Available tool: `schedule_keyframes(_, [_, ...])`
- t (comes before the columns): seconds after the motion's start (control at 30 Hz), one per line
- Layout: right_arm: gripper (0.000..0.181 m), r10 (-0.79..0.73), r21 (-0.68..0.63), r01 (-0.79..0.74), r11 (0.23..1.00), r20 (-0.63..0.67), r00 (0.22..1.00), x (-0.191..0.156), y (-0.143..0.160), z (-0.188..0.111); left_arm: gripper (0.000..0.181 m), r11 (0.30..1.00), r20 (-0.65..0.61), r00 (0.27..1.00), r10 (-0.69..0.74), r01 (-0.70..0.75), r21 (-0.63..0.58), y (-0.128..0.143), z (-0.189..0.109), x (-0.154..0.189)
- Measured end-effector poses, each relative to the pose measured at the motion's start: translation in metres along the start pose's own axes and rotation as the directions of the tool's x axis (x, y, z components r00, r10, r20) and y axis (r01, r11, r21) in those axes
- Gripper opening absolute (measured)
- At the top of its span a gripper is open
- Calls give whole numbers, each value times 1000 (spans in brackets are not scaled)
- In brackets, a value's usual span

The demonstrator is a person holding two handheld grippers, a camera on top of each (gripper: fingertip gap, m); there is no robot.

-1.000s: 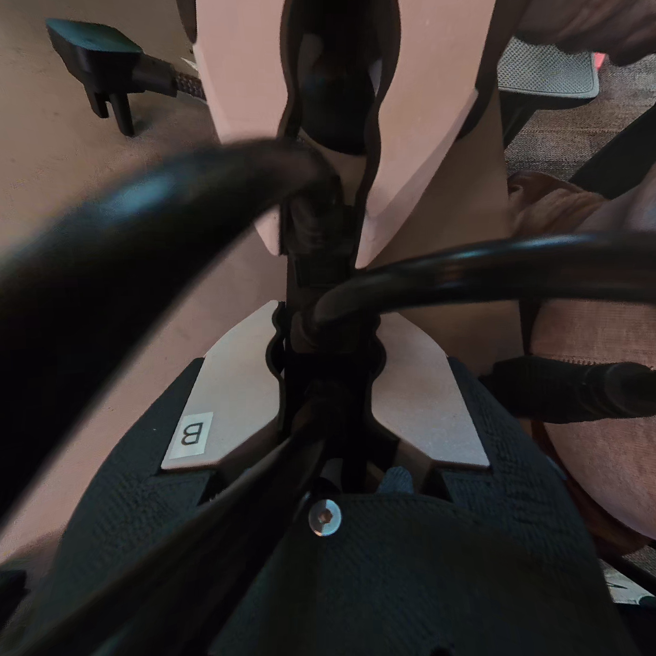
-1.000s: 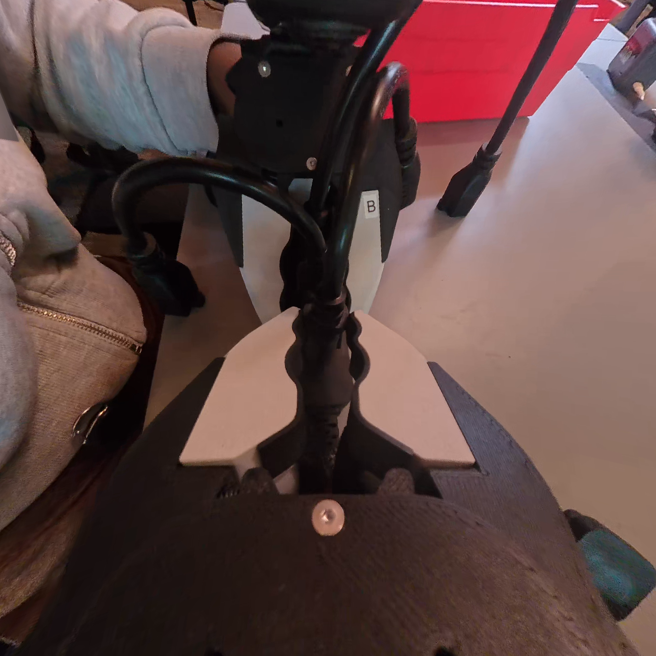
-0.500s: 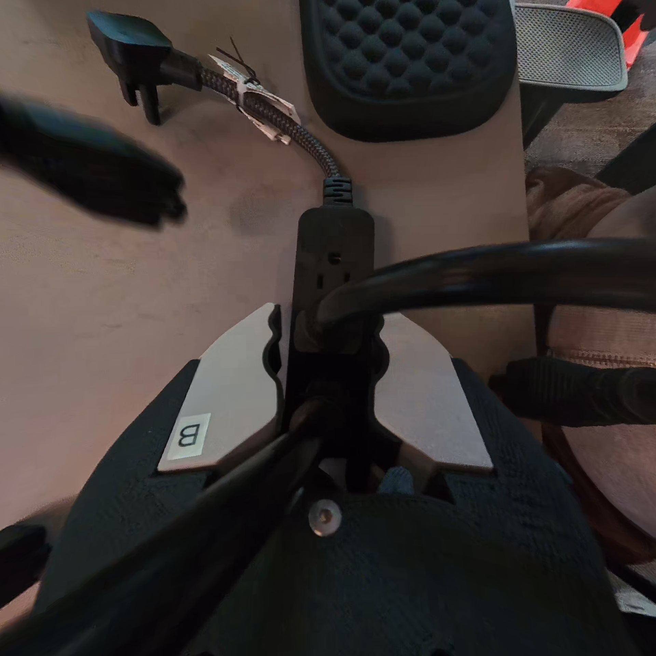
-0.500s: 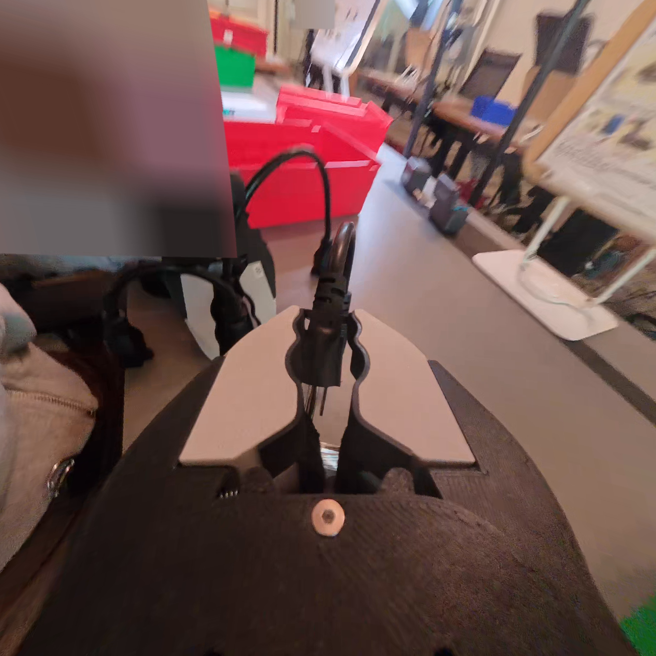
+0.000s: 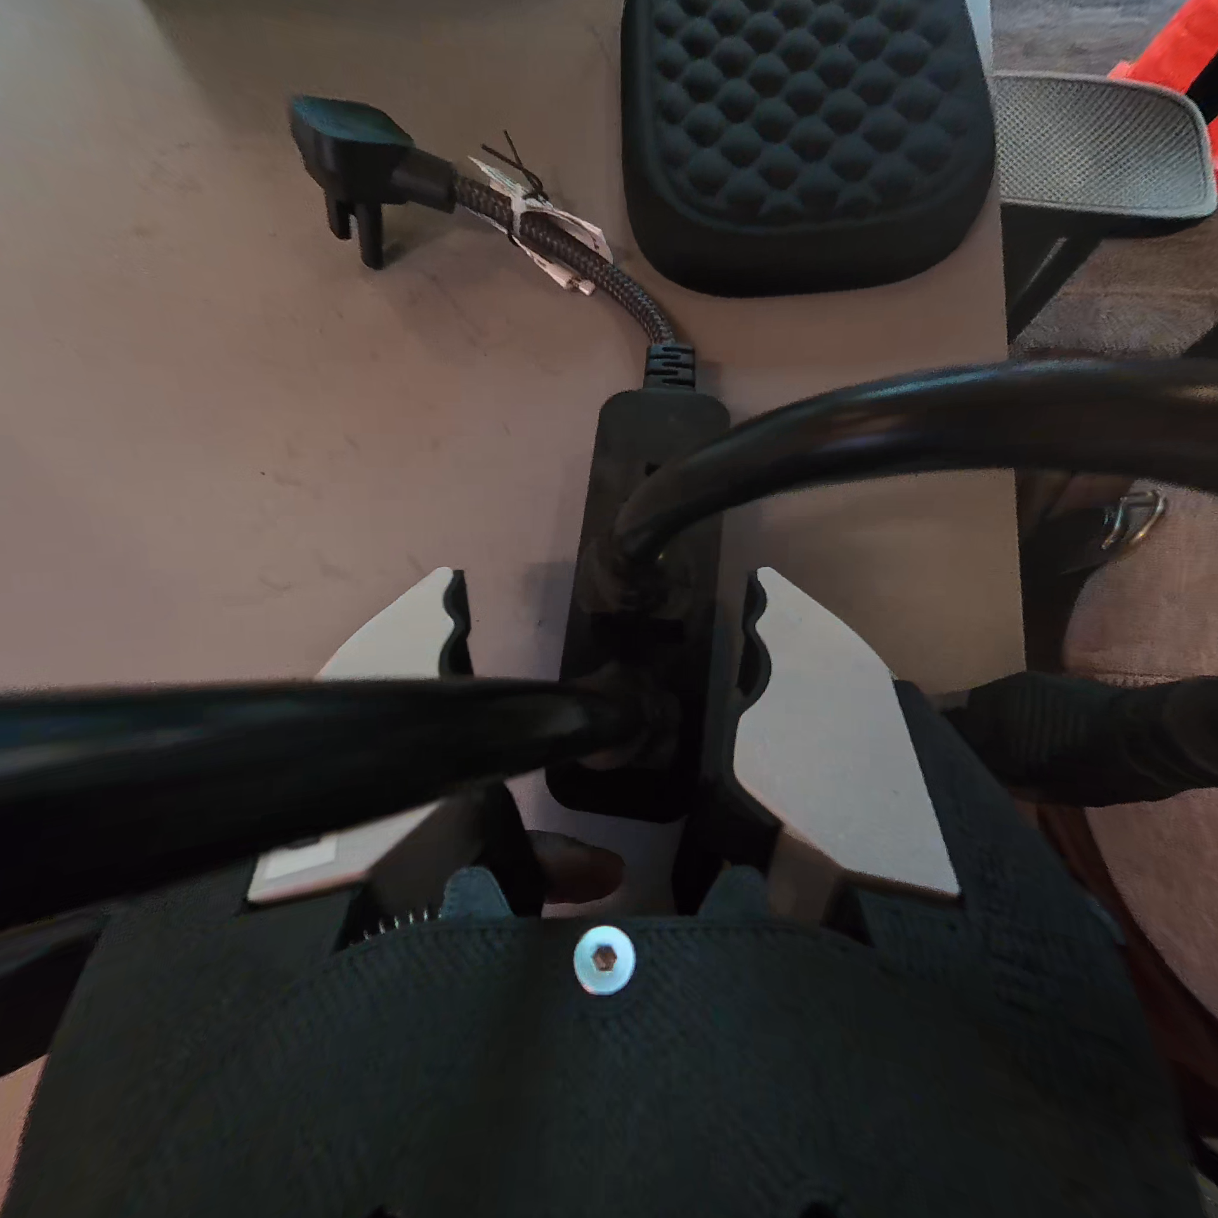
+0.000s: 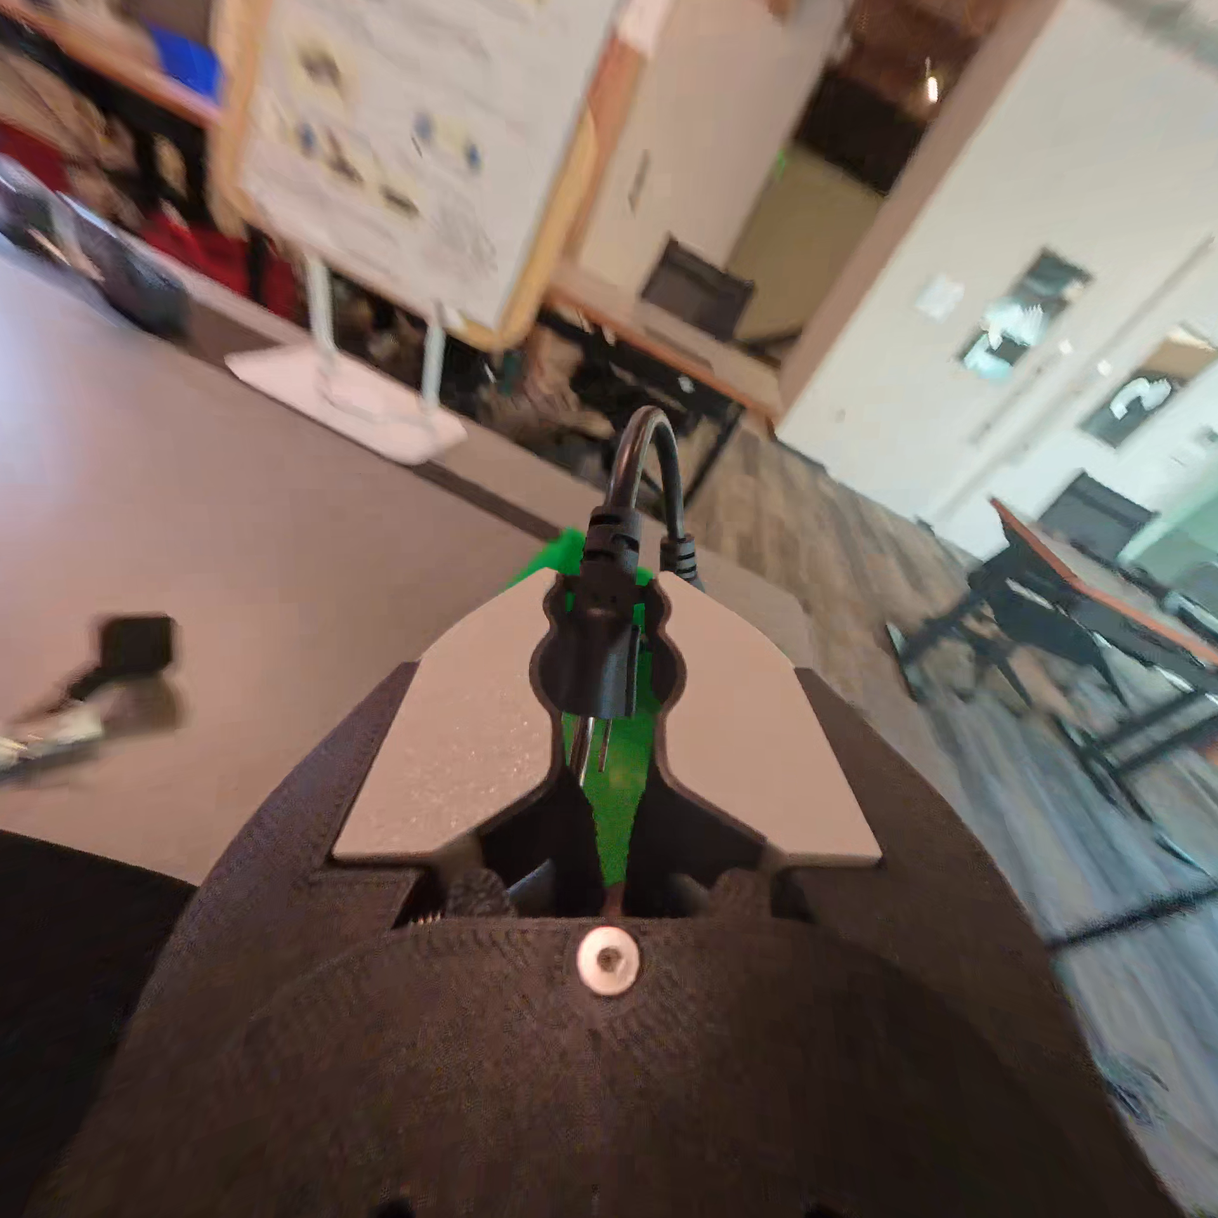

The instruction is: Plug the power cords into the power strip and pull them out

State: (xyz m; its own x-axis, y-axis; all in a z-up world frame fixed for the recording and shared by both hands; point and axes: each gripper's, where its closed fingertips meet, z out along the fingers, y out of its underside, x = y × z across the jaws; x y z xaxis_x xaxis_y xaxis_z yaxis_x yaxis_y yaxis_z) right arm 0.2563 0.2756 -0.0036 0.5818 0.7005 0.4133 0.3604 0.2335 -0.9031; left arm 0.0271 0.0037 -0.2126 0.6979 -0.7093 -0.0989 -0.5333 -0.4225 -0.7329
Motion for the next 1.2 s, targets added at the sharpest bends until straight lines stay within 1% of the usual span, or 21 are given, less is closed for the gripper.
schedule_keyframes(0.1, [23, -54, -184, 52, 982, -9, 999, -1, 58, 30, 86, 999, 21, 1000, -15, 14, 43, -4, -6, -3])
schedule_keyframes(0.2, [24, -93, -367, 111, 923, 66, 993, -20, 115, 55, 88, 999, 36, 998, -42, 41, 35, 1, -13, -5])
schedule_keyframes(0.23, [24, -97, -406, 131, 905, 103, 990, -28, 127, 61, 87, 999, 35, 998, -49, 49, 24, 4, -16, -5])
schedule_keyframes(0.33, [24, -45, -463, 133, 876, 196, 980, -51, 144, 72, 87, 999, 50, 997, -51, 51, 1, 14, -21, -8])
schedule_keyframes(0.4, [26, 70, -528, 83, 845, 263, 962, -66, 153, 74, 86, 998, 56, 997, -55, 54, 8, 16, -25, -9])
schedule_keyframes(0.47, [34, 188, -610, 34, 792, 296, 936, -74, 164, 73, 83, 998, 51, 997, -51, 50, 24, 14, -27, -8])
schedule_keyframes(0.5, [44, 211, -625, 11, 780, 280, 936, -72, 165, 73, 82, 999, 47, 998, -47, 45, 27, 13, -27, -7])
schedule_keyframes(0.57, [49, 217, -559, -63, 826, 213, 953, -57, 148, 73, 75, 999, 40, 998, -38, 37, 30, 13, -27, -5])
schedule_keyframes(0.63, [51, 247, -402, -171, 900, 145, 958, -43, 110, 67, 69, 999, 40, 999, -26, 24, 41, 12, -28, -4])
schedule_keyframes(0.67, [51, 256, -278, -205, 939, 163, 953, -46, 81, 61, 67, 999, 37, 999, -19, 17, 44, 11, -28, -3])
schedule_keyframes(0.7, [49, 251, -139, -223, 965, 229, 941, -60, 49, 52, 64, 999, 31, 999, -14, 12, 41, 12, -28, -2])
schedule_keyframes(0.73, [46, 221, -19, -229, 973, 340, 914, -86, 19, 41, 63, 1000, 23, 1000, -11, 10, 28, 13, -27, -1])
schedule_keyframes(0.77, [40, 174, 56, -227, 972, 477, 862, -121, -5, 28, 62, 1000, 14, 1000, -7, 7, 13, 15, -25, 0])
schedule_keyframes(0.8, [34, 134, 76, -227, 971, 615, 777, -162, -19, 16, 60, 1000, 5, 1000, 0, 0, -2, 17, -24, 2])
schedule_keyframes(0.87, [39, 89, 21, -193, 981, 833, 546, -246, -28, -6, 57, 999, -7, 1000, 19, -19, -26, 19, -21, 5])
schedule_keyframes(0.9, [40, 74, 0, -162, 987, 892, 446, -283, -26, -14, 57, 999, -6, 1000, 24, -24, -35, 20, -20, 5])
schedule_keyframes(0.97, [40, 59, -31, -98, 995, 951, 304, -341, -20, -22, 55, 999, -15, 1000, 21, -22, -47, 21, -17, 6])
schedule_keyframes(1.0, [41, 60, -45, -63, 997, 964, 261, -363, -16, -22, 55, 998, -21, 1000, 17, -18, -57, 22, -16, 6])
schedule_keyframes(1.07, [43, 46, -51, 18, 999, 974, 223, -398, -5, -16, 53, 998, -31, 1000, 6, -8, -61, 22, -14, 6])
schedule_keyframes(1.13, [43, 13, -33, 79, 996, 970, 243, -417, 2, -5, 48, 998, -50, 999, -6, 2, -66, 22, -13, 7])
schedule_keyframes(1.2, [30, -10, -17, 110, 994, 972, 236, -427, 5, -1, 45, 998, -76, 997, -16, 11, -67, 23, -13, 9])
